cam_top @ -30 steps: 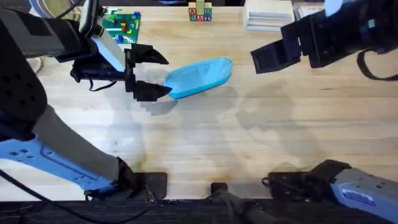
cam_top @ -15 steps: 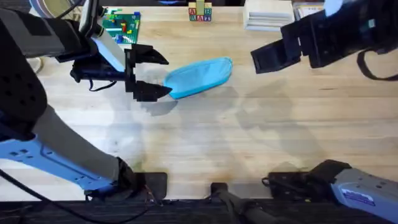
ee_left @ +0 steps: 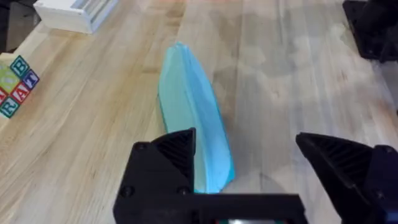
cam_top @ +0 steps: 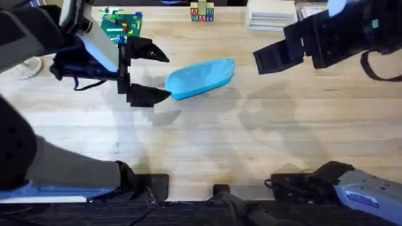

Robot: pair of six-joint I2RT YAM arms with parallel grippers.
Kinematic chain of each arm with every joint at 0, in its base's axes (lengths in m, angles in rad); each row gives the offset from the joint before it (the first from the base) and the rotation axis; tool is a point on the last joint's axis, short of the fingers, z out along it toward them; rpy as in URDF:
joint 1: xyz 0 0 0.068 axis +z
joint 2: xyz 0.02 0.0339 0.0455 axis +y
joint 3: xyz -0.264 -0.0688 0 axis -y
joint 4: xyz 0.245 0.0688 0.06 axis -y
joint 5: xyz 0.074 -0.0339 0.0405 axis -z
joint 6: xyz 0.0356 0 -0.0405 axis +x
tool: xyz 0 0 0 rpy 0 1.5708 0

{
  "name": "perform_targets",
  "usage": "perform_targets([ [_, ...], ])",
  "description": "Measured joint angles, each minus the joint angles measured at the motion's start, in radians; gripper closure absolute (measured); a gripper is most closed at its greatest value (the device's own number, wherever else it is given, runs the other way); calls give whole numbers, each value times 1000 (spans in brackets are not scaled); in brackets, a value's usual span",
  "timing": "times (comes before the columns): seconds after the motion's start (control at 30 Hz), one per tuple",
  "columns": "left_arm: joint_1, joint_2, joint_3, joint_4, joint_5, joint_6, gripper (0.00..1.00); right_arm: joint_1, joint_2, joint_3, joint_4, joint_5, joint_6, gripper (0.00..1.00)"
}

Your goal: Unzip the bag, pick up the pens from the table one at a time and place them inside, then zip the bag closed.

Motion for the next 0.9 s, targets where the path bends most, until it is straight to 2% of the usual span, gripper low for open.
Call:
perform_targets([
  [0.23, 0, -122, 0, -80, -82, -2, 4, 0, 0, 0, 0, 0, 0, 3],
  [0.37, 0, -199, 0, -80, -118, -61, 4, 0, 0, 0, 0, 0, 0, 3],
  [0.5, 0, -265, 0, -82, -159, -153, 4, 0, 0, 0, 0, 0, 0, 3],
  [0.77, 0, -375, 0, -4, -287, -433, 4, 0, 0, 0, 0, 0, 0, 4],
  [0.87, 0, -421, 0, 44, -341, -563, 4, 0, 0, 0, 0, 0, 0, 4],
  [0.9, 0, -471, 0, 82, -395, -698, 4, 0, 0, 0, 0, 0, 0, 4],
])
